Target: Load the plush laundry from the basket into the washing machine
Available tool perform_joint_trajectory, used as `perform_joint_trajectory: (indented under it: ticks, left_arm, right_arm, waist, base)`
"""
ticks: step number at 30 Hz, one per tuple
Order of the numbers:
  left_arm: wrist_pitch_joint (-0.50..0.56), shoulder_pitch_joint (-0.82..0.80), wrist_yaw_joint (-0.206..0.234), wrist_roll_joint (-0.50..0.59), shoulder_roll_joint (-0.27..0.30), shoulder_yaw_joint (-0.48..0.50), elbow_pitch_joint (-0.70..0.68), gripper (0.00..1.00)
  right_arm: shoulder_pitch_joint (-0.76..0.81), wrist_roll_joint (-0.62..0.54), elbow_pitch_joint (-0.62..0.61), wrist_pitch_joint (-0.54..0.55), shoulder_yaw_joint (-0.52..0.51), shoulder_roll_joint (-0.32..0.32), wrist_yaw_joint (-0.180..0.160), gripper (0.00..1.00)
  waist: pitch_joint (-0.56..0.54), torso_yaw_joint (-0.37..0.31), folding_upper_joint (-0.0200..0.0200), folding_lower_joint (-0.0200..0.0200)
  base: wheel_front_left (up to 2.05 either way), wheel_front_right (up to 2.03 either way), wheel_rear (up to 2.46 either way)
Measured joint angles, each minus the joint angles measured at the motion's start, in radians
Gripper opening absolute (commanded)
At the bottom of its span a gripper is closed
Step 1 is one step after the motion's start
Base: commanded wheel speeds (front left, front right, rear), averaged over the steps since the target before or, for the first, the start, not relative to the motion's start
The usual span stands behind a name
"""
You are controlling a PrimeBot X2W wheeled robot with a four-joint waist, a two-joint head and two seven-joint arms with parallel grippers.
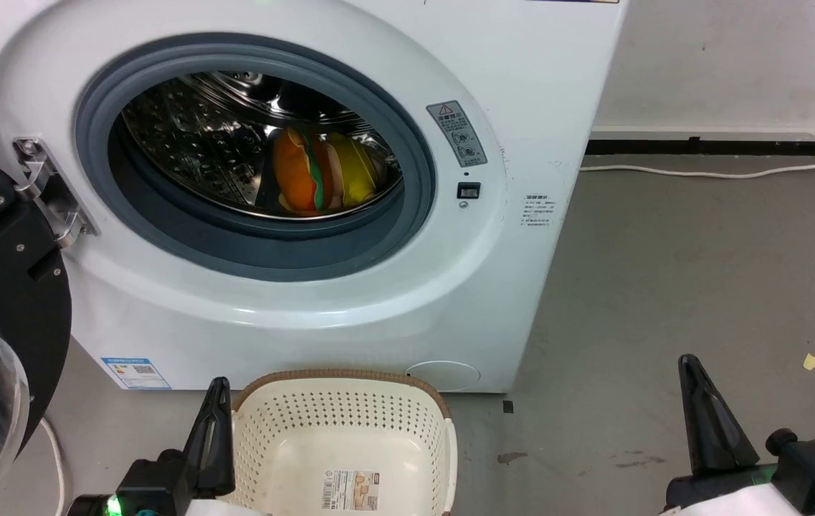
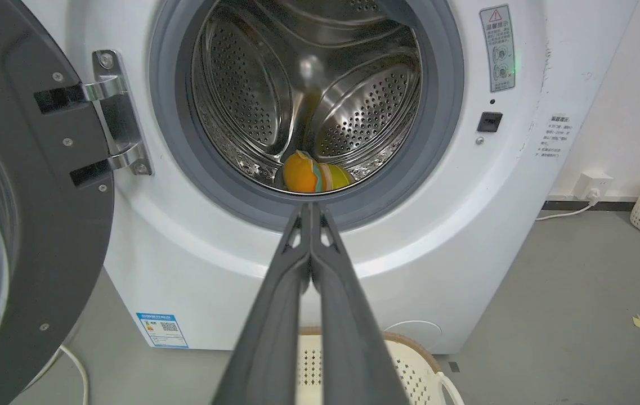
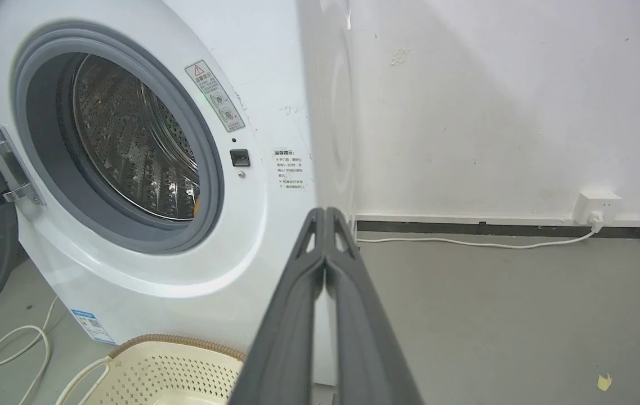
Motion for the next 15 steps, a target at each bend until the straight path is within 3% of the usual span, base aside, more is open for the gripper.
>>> perform_joint_trajectory:
  ticks: [15]
  left_arm:
    - [0.035,-0.002,-0.001,0.008,-0.001,0.004,-0.002,0.0]
  right_arm:
    - [-0.001,-0.013,0.001,0.034,0.0,0.0,0.0,0.0]
  waist:
    - [-0.007,0.005,-0.0001,0.0]
  base:
    - [0.0,0.0,0.0]
